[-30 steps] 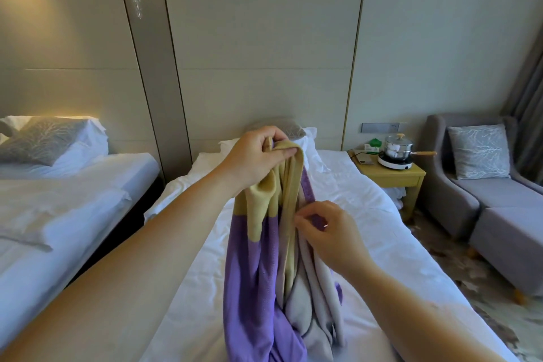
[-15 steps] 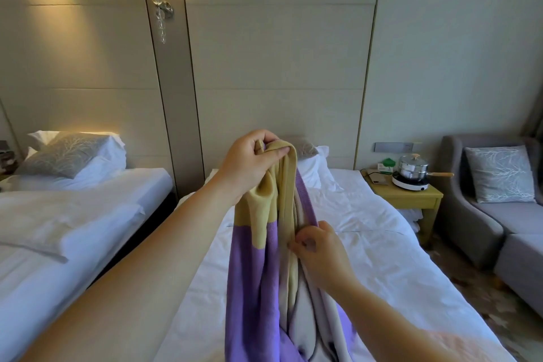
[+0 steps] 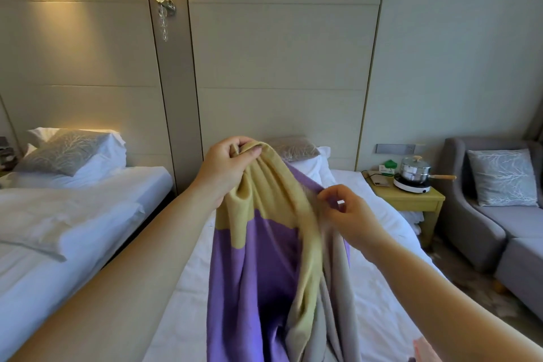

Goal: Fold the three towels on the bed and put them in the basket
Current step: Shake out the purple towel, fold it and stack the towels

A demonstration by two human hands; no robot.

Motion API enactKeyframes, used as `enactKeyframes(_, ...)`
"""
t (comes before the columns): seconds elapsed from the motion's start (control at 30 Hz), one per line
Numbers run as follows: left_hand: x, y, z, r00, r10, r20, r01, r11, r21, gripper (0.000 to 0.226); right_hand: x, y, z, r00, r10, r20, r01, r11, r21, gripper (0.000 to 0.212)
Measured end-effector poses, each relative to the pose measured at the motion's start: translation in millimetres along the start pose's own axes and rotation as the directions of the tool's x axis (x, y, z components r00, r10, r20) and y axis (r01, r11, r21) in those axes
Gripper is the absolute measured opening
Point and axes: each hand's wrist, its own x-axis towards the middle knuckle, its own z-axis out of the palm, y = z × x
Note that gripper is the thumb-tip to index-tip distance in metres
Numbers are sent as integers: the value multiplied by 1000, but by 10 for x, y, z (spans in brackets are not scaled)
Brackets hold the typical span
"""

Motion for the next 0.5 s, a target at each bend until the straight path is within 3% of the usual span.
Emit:
enactKeyframes(0.1,31,27,112,994,72,81,-80,991,111,4,-43,4,91,1000,-2,-25,3,999,41,40)
enactKeyframes(0.2,67,12,199,993,82,91,-96,982,161,4,-105,24,179,1000,21,-15,-20,999,41,41)
enactKeyframes(0.37,103,39,339,989,97,112,-114,981,158,3,-214,146,372,998,-44,37,46,997,-64,16)
enactKeyframes(0.5,116,54,395,986,117,116,-134,979,156,5,-202,228,458,998,-21,53,25,996,-86,12)
